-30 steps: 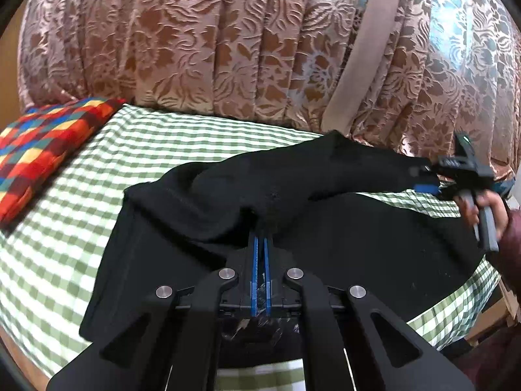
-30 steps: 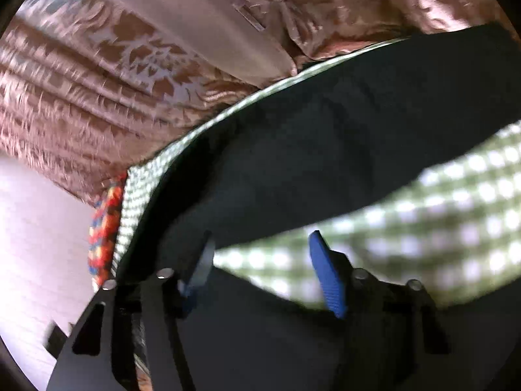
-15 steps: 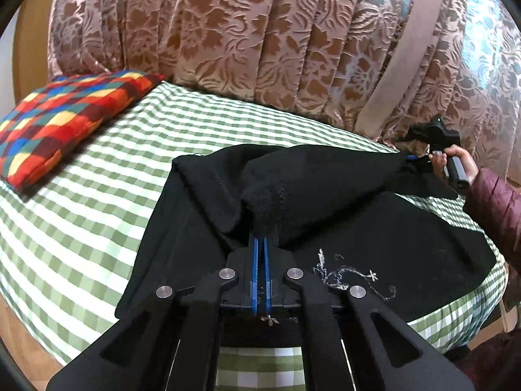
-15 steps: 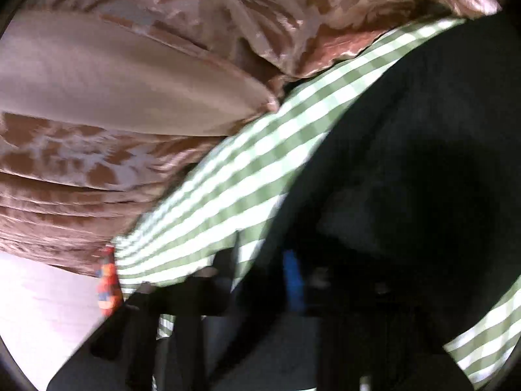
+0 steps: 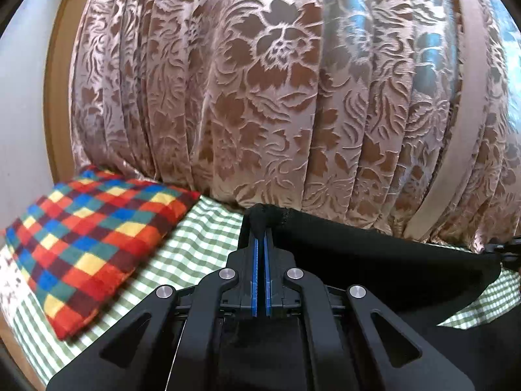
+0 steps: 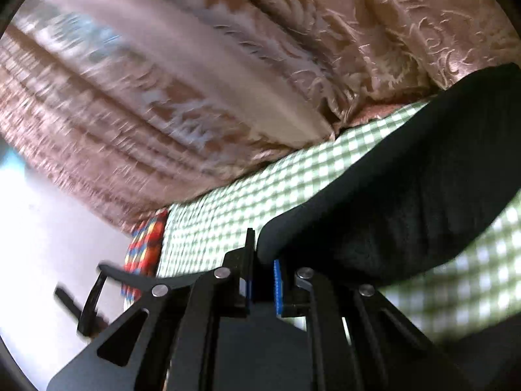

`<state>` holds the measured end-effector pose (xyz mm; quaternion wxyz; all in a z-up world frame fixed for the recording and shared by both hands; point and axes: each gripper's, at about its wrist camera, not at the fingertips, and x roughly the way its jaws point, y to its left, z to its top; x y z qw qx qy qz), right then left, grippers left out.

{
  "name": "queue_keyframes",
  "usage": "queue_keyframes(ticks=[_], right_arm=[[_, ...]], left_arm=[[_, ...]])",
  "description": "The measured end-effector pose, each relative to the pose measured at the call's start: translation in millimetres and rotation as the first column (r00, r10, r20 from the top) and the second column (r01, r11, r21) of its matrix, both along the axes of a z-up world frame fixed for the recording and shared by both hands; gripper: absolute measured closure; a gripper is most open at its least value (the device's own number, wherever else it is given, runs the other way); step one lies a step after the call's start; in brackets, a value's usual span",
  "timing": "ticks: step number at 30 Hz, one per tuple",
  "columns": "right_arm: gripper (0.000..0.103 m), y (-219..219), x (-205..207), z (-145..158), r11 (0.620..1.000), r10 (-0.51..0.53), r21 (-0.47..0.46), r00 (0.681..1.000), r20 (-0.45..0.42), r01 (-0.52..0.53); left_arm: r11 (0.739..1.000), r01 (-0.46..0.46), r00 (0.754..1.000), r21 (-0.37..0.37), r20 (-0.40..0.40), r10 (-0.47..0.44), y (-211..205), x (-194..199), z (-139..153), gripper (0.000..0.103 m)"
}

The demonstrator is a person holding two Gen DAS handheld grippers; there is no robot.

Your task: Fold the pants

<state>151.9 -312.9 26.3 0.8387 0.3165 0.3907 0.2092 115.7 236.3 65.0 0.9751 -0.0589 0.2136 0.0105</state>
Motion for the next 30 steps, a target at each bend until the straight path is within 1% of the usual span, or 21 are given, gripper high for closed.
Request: queue_keyframes(ticks=[2,5,7,8,10,12,13,15,16,18,19,20,21,22,23,24,25,26,28,29,30], right_arm=[[0.095,4.3,-32.4,-4.3,0.999,0.046,-0.006,0.999,-0.002,-0.046],[0.095,16.1,-82.0,-23.3,0.993,0.106,-0.041,0.994,-0.042,-0.107],[0.095,24.0,-101.8,-38.6,0.991,0.119,-0.056,0.99,-0.079,-0.124],[0.095,25.8,-111.3,-49.7,0.991,0.123,-0.049,0.987,-0.106,-0.129],[0.095,26.9,-123.0,-69.9,0.99,0.124,-0.052,0.98,-0.155,-0.133],[0.095,29.3,-129.0,-89.5,0.99,0.114,-0.055,0.973,-0.202,-0.127],[0.095,30.4,-130.4,-95.3,0.991,0.109,-0.057,0.971,-0.214,-0.124],[0.095,31.6,-130.2,-105.3,0.992,0.099,-0.059,0.968,-0.229,-0.116],[0.095,33.4,-127.6,-107.3,0.992,0.096,-0.058,0.967,-0.235,-0.112],[0.095,31.3,-125.3,-111.2,0.993,0.09,-0.054,0.966,-0.24,-0.106],[0.095,30.6,-126.9,-110.8,0.993,0.09,-0.052,0.967,-0.24,-0.105],[0.095,30.6,-125.5,-111.8,0.994,0.079,-0.049,0.966,-0.247,-0.094],[0.095,29.5,-126.1,-112.1,0.995,0.079,-0.042,0.965,-0.248,-0.092],[0.095,28.6,-125.3,-113.7,0.996,0.078,-0.025,0.964,-0.254,-0.087],[0.095,26.5,-125.0,-116.0,0.996,0.077,-0.015,0.963,-0.257,-0.084],[0.095,26.0,-125.4,-116.8,0.997,0.077,-0.006,0.963,-0.259,-0.081],[0.095,23.8,-126.7,-117.4,0.997,0.078,0.002,0.962,-0.261,-0.08],[0.095,23.0,-126.0,-117.6,0.997,0.079,0.013,0.962,-0.261,-0.079],[0.094,20.7,-127.6,-117.2,0.997,0.081,0.028,0.962,-0.262,-0.076],[0.094,20.2,-126.5,-117.8,0.997,0.079,0.034,0.962,-0.262,-0.073],[0.094,20.4,-125.3,-117.8,0.997,0.078,0.033,0.962,-0.26,-0.072]], left_arm=[[1.0,-0.001,1.0,-0.011,-0.018,0.001,3.2,-11.5,-9.7,0.101],[0.997,-0.016,0.997,-0.075,-0.078,0.011,13.8,-35.6,-36.4,0.101],[0.993,-0.032,0.992,-0.113,-0.126,0.018,21.5,-54.1,-57.3,0.101],[0.987,-0.045,0.985,-0.152,-0.17,0.019,27.3,-67.5,-73.6,0.101],[0.979,-0.072,0.971,-0.188,-0.238,0.026,33.0,-84.5,-96.7,0.101],[0.967,-0.109,0.955,-0.229,-0.295,0.038,39.6,-97.4,-114.8,0.101],[0.956,-0.129,0.947,-0.263,-0.317,0.041,44.2,-105.0,-122.3,0.101],[0.93,-0.176,0.933,-0.323,-0.355,0.054,54.5,-120.6,-132.8,0.101],[0.91,-0.199,0.928,-0.363,-0.368,0.056,60.0,-129.2,-136.2,0.101],[0.86,-0.234,0.924,-0.454,-0.378,0.051,70.8,-144.2,-139.3,0.101],[0.83,-0.246,0.924,-0.501,-0.378,0.046,75.4,-152.5,-139.6,0.101],[0.81,-0.249,0.927,-0.53,-0.374,0.041,77.7,-156.3,-138.5,0.101],[0.78,-0.247,0.932,-0.575,-0.361,0.029,80.6,-161.4,-137.6,0.1],[0.748,-0.243,0.937,-0.618,-0.349,0.016,82.0,-164.0,-136.7,0.084],[0.714,-0.242,0.94,-0.657,-0.342,0.005,83.0,-165.5,-137.2,0.072],[0.697,-0.242,0.942,-0.675,-0.334,0.003,81.8,-165.0,-136.8,0.057],[0.687,-0.238,0.946,-0.686,-0.325,0.003,78.9,-162.8,-135.6,0.056],[0.684,-0.233,0.946,-0.691,-0.324,-0.005,74.4,-157.0,-135.1,0.056],[0.689,-0.235,0.944,-0.685,-0.331,-0.007,68.8,-144.2,-132.8,0.056],[0.705,-0.257,0.934,-0.661,-0.359,0.004,64.0,-135.7,-134.6,0.056],[0.72,-0.278,0.922,-0.635,-0.387,0.014,60.4,-128.8,-137.0,0.065]])
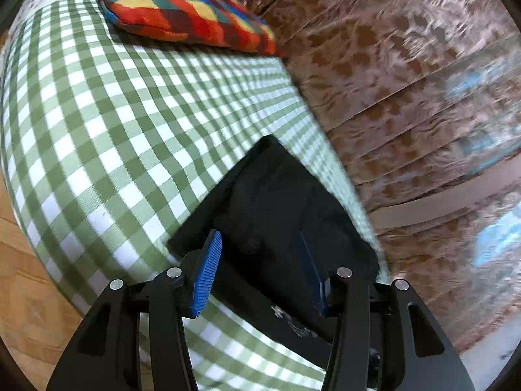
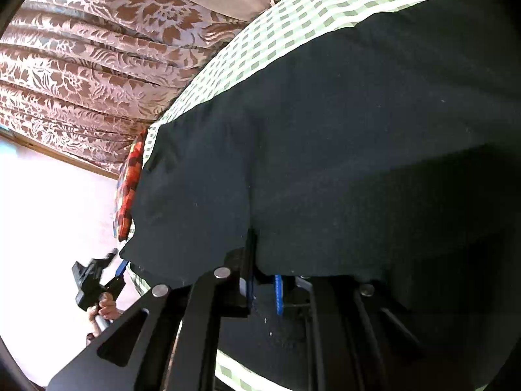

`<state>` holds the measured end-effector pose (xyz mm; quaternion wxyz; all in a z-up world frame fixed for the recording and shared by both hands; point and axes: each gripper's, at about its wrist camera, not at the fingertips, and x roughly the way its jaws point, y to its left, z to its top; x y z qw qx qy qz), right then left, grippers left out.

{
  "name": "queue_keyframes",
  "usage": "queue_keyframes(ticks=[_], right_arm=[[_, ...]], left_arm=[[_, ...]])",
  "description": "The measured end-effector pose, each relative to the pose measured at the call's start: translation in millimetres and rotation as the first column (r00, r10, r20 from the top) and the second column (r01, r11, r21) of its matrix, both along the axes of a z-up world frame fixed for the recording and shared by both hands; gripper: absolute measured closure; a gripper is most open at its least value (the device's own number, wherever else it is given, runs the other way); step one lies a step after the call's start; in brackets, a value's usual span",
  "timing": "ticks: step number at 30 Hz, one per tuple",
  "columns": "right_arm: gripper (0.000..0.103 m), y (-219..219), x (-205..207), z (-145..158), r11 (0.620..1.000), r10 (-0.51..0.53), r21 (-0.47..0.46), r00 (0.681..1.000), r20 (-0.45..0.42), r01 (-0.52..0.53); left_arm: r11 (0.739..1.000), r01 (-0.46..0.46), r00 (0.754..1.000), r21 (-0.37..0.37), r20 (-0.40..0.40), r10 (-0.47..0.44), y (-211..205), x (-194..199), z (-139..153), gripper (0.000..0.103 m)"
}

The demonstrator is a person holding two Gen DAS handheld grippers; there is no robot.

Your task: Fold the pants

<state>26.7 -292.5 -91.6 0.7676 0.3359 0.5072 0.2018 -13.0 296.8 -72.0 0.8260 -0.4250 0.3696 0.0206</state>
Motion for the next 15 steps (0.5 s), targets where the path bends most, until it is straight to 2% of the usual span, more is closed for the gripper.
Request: queue_keyframes(ticks=[1,3,6,11,15], right_arm=[[0.095,0.5,1.3,0.5,1.0,-0.002,-0.004,1.0,0.003,0.002],[0.096,0.5,0.6,5.7,1.0,-0.004,-0.006,1.0,0.019,0.004],[0.097,-2.4,-9.2,24.2,1.0,0.006,0.006,0.998,0.069,-0.006],[0.097,-2.9,-37.4,51.1,0.999,0.046,0.006,0.989,0.137,-0.047],[0.097,10.1,-56.0,38.8,0.996,0.091,-0.034,0.991,0.098,-0.088]], left_arm=[[1.0,0.004,1.0,0.026,-0.024,-0.003,-3.5,6.4,-2.5,0.089],[0.996,0.011,0.998,0.091,-0.063,-0.006,-11.5,17.2,-3.6,0.097],[0.991,0.019,0.999,0.13,-0.028,-0.015,-16.4,18.1,11.1,0.097],[0.99,0.022,0.999,0.136,0.022,-0.026,-6.6,3.3,27.8,0.097],[0.988,0.028,0.999,0.153,-0.028,-0.024,-1.8,-1.2,15.8,0.097]])
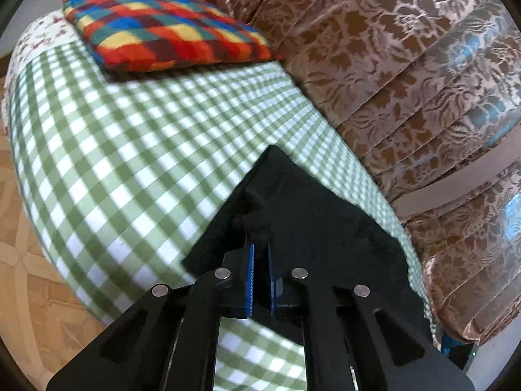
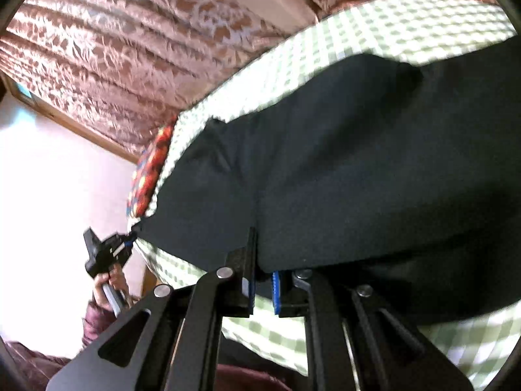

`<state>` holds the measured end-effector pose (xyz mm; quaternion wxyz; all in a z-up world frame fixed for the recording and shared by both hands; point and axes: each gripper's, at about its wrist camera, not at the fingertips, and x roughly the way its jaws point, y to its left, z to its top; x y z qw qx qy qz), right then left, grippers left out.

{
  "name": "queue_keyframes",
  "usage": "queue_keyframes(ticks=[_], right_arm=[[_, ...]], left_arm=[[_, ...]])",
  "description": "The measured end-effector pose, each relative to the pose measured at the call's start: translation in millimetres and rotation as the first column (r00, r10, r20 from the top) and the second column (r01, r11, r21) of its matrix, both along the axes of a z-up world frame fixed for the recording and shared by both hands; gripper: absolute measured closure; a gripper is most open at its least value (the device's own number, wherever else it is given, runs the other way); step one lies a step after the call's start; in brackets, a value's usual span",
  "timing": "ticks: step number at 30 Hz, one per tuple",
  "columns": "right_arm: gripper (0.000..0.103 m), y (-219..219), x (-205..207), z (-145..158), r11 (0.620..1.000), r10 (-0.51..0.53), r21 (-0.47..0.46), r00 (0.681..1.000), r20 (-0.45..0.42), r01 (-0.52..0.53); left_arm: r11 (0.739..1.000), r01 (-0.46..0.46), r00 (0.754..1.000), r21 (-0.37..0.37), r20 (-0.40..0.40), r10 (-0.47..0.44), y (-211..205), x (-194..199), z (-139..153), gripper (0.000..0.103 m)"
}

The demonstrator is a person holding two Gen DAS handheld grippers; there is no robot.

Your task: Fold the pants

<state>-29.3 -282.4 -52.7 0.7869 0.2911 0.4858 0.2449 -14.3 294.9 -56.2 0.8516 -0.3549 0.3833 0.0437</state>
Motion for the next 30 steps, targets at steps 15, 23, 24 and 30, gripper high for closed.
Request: queue_keyframes(ticks=[15,23,24,30], right_arm=[[0.067,-16.1,-6.4,-26.3,0.999,-0.01,0.034,0.998,-0.066,0.013],[0.061,-166.6,-30.5,-14.7,0.879,-0.475,0.006,0.878,-0.055,0.476],[0.061,-190.1,-32.6,-17.6,0.837,-0.547,-0.004,0.835,-0.063,0.548],[0.061,-273.0,-13.8,-24.3,0.674,-0.737,-0.003,0.671,-0.079,0.739]], left_arm=[[0.998,-0.027,0.995,0.056,-0.09,0.032,2.8,-8.9,-24.6,0.091],[0.935,-0.114,0.991,0.335,-0.029,0.131,-19.9,-18.8,21.5,0.088],[0.937,-0.121,0.991,0.326,-0.02,0.135,-21.5,-19.6,23.6,0.088],[0.956,0.023,1.0,0.294,0.009,-0.026,-64.7,-6.9,30.5,0.088]])
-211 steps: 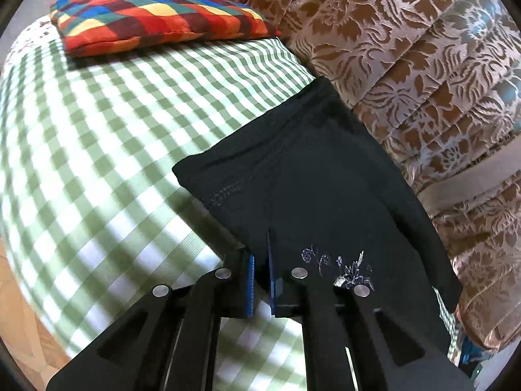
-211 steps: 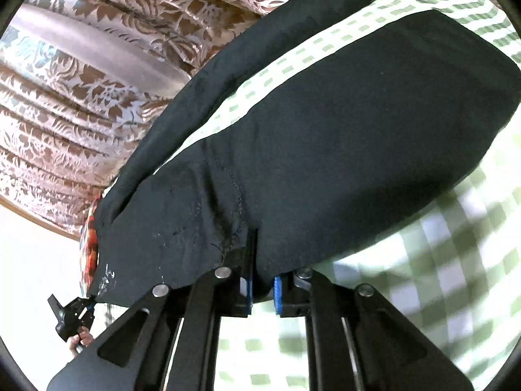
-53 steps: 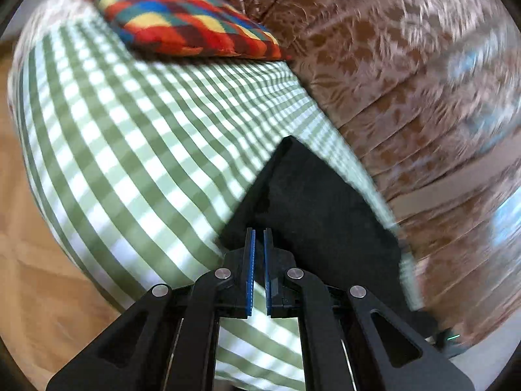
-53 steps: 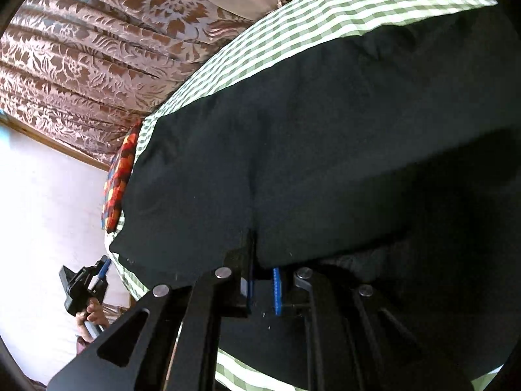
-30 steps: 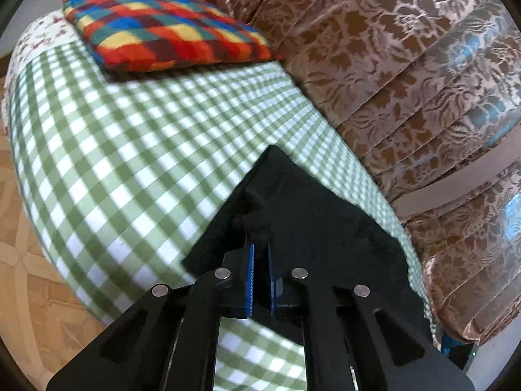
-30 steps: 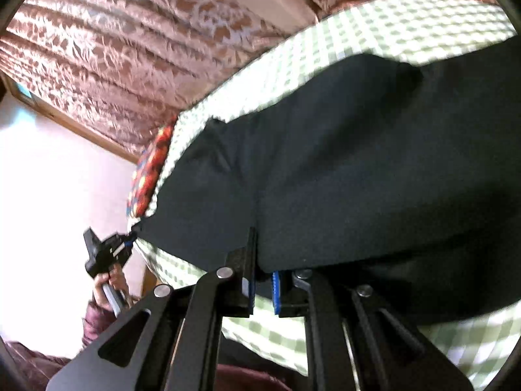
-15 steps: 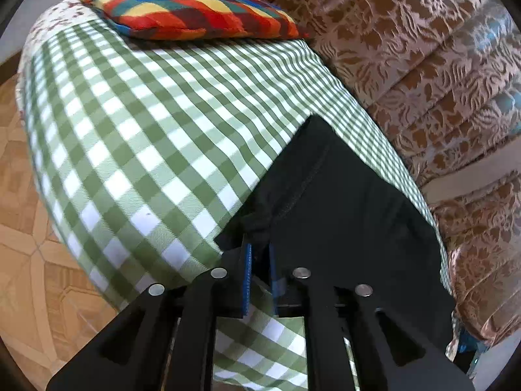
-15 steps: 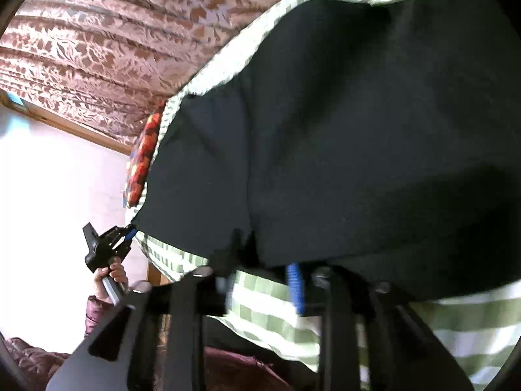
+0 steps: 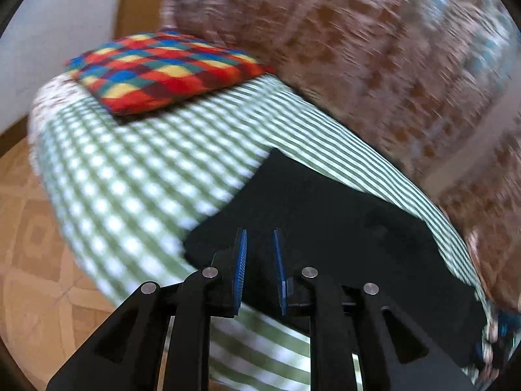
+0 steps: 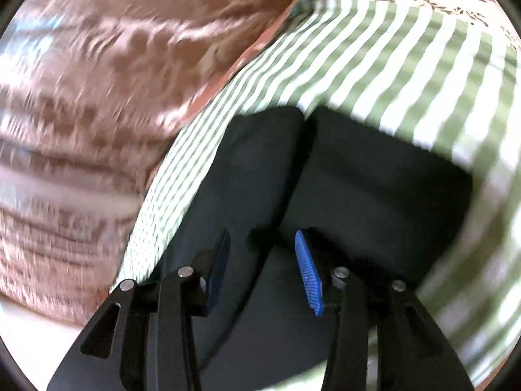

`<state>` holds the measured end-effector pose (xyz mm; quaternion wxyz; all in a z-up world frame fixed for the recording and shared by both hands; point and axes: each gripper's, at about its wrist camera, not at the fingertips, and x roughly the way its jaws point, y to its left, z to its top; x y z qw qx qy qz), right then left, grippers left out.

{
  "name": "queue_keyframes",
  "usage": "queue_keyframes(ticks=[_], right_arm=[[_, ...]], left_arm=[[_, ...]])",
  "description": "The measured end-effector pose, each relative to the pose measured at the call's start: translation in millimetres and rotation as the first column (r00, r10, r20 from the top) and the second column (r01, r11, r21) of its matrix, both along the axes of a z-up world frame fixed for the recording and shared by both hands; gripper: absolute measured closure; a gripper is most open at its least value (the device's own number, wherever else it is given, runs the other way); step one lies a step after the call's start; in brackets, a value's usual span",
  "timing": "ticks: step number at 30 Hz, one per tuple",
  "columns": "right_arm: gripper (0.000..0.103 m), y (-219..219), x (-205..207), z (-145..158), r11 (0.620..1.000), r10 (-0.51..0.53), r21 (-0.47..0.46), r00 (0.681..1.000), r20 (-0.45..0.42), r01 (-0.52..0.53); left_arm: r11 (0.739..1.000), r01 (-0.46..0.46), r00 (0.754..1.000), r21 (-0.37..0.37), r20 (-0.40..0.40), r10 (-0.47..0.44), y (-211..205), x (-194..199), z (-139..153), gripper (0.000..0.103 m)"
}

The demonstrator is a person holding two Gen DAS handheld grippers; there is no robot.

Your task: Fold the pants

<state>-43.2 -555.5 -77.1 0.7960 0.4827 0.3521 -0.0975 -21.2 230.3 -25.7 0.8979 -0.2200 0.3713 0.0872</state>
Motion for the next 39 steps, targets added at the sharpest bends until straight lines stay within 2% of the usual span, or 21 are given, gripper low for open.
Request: queue_keyframes(ticks=[3,5,7,10,13,16,17,19,20,22,26,28,30,32,35,36,38,39], right_arm=[[0.064,-15.3,26.5,-3.9,0.999,-0.036,-0.021,0.998,-0.045,0.035],[0.068,-25.1,35.2,-7.8,0.998,-0.05,-0.028,0.997,-0.062,0.048],[0.091,-26.3,43.8,-3.3,0.998,-0.037,-0.055,0.997,-0.062,0.034],[0.093,-20.2,41.3,14.1,0.995,-0.001,-0.102,1.0,-0.03,-0.002],[0.097,-12.4,24.0,49.7,0.986,0.044,-0.165,0.998,0.037,-0.038],[0.097,-15.3,-5.3,72.9,0.982,0.047,-0.184,0.996,0.075,-0.033],[0.097,-17.1,-14.9,76.7,0.982,0.041,-0.188,0.996,0.08,-0.025],[0.097,-24.2,-34.7,78.8,0.982,0.013,-0.19,0.997,0.075,0.002],[0.097,-29.0,-44.8,75.0,0.983,-0.002,-0.184,0.998,0.068,0.014],[0.097,-34.0,-56.4,63.2,0.984,-0.022,-0.174,0.999,0.031,0.027],[0.097,-44.3,-63.6,19.9,0.99,-0.057,-0.132,0.996,-0.063,0.048],[0.097,-47.8,-68.0,4.8,0.993,-0.067,-0.101,0.995,-0.079,0.059],[0.097,-50.7,-71.7,-7.8,0.995,-0.068,-0.073,0.996,-0.063,0.063],[0.094,-55.4,-77.2,-12.3,0.997,-0.079,-0.016,0.997,-0.023,0.078],[0.08,-61.0,-81.3,-7.3,0.997,-0.082,-0.011,0.997,-0.007,0.082],[0.071,-63.7,-82.8,-4.9,0.996,-0.093,0.003,0.996,0.004,0.093],[0.071,-67.9,-83.0,1.5,0.993,-0.121,-0.019,0.993,0.003,0.121],[0.076,-68.2,-81.7,3.9,0.991,-0.128,-0.031,0.992,-0.004,0.128]], left_arm=[[0.991,0.136,0.991,-0.007,0.008,-0.136,-39.7,11.6,-1.4,0.088],[0.975,0.22,0.975,-0.001,0.002,-0.22,-66.0,19.2,-3.3,0.088],[0.959,0.283,0.959,-0.016,-0.007,-0.283,-88.1,26.2,-7.5,0.088],[0.924,0.382,0.924,-0.024,-0.015,-0.382,-121.6,35.3,-11.9,0.088],[0.859,0.509,0.861,-0.049,0.01,-0.509,-153.9,39.6,-11.3,0.088],[0.776,0.629,0.777,-0.039,0.018,-0.629,-187.3,40.6,-10.8,0.088],[0.745,0.666,0.746,-0.044,0.022,-0.666,-199.1,41.2,-10.8,0.088],[0.706,0.707,0.707,-0.043,0.021,-0.707,-213.9,42.3,-11.3,0.088],[0.681,0.731,0.683,-0.048,0.02,-0.731,-222.3,42.9,-12.6,0.088],[0.653,0.755,0.655,-0.058,0.014,-0.756,-235.2,43.1,-15.9,0.088],[0.602,0.795,0.602,-0.074,-0.015,-0.798,-254.2,43.8,-23.9,0.088],[0.574,0.815,0.573,-0.087,-0.038,-0.819,-261.7,40.9,-29.7,0.088],[0.559,0.824,0.556,-0.087,-0.058,-0.829,-264.5,38.9,-33.2,0.088],[0.564,0.82,0.559,-0.1,-0.08,-0.826,-267.9,40.6,-41.4,0.088],[0.574,0.811,0.566,-0.111,-0.098,-0.819,-268.6,41.3,-50.0,0.088],[0.578,0.808,0.57,-0.116,-0.097,-0.816,-268.3,41.2,-51.3,0.088],[0.584,0.802,0.576,-0.125,-0.091,-0.812,-267.4,41.6,-51.4,0.088],[0.585,0.801,0.579,-0.127,-0.087,-0.811,-267.5,41.6,-50.7,0.088]])
